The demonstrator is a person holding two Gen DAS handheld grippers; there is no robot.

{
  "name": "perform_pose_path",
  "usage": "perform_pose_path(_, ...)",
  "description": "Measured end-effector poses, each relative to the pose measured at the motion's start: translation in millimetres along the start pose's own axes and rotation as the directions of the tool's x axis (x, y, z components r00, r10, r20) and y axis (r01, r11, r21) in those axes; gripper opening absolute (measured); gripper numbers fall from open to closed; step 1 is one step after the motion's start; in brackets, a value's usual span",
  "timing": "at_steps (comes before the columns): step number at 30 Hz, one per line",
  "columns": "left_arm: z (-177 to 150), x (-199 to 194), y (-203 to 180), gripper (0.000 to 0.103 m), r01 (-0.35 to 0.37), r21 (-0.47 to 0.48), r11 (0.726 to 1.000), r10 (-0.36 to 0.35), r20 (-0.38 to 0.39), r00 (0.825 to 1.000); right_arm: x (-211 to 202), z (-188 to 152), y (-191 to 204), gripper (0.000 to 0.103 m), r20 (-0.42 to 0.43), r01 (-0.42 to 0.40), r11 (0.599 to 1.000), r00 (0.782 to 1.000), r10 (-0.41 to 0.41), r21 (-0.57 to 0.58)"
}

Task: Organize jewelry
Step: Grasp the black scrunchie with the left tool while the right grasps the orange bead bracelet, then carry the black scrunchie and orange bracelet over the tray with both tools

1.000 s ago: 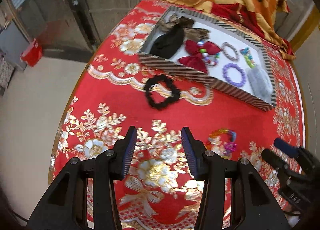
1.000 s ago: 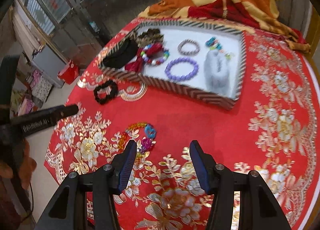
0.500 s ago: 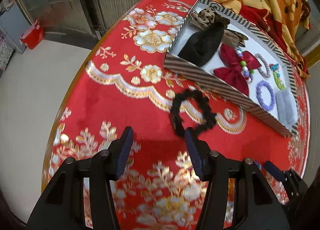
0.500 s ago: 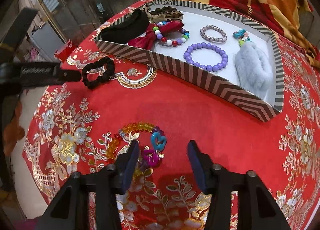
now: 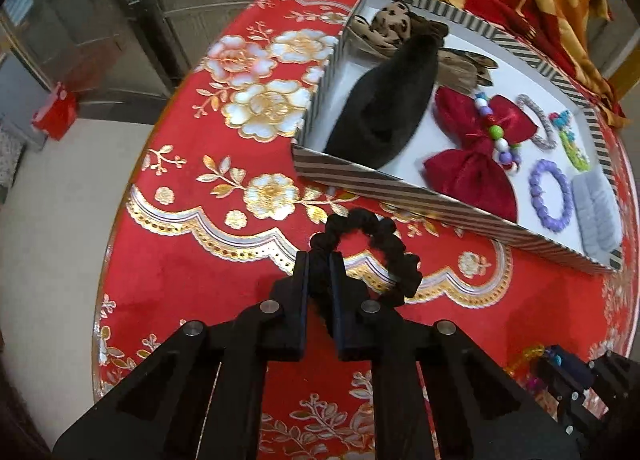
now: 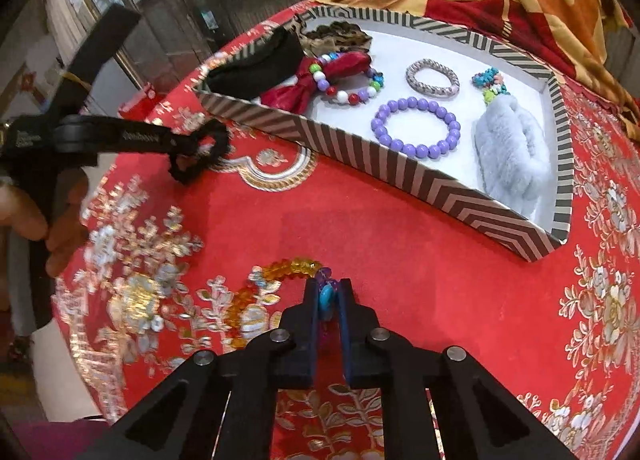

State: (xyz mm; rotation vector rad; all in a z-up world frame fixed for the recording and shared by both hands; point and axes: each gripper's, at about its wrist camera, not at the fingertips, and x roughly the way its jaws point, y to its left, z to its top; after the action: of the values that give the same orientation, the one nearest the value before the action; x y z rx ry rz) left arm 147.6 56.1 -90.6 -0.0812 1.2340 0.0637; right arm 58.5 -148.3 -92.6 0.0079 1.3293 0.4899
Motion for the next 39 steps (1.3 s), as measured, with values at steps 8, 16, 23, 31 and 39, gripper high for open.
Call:
perform_pose_path(8,2.4,-42.1,-4.0,0.006,0.074,0.034,0.997,-0.075,0.046,0.996,-32.8,9.2,0.1,0.008,0.061,-0.069,0.998,0.996,0.068,0.006)
perform_pose_path(16,13.3,-89.6,-24.6,0.006,0.131,0.069,0.989,-0.138,0.104,0.985,-69.8,25.0,-9.5,0.008,0.141,-0.062,0.998,0.988,0.061,0.005)
perform_pose_path(23,40.1,-109.7,-53.8,0.006,0.143,0.128,0.982,-0.160,0.143,0.977,-96.8,51.5,-38.1,0.008,0.218,-0.056,0.996,0.975,0.041,0.063)
perform_pose_path(31,85.3,-91.7,-96.7,0.006,0.133,0.201,0.971,-0.162,0.135,0.978,-96.5,94.2,-64.9,0.008,0.245,-0.017,0.995,0.969,-0.007,0.095)
perform_pose_path(39,132.0,-48.1,-135.9,0.006,0.158,0.228,0.961,-0.183,0.092,0.979,-62.1,141.6,-97.2,0.008,0.200,-0.021,0.991,0.980,-0.006,0.136)
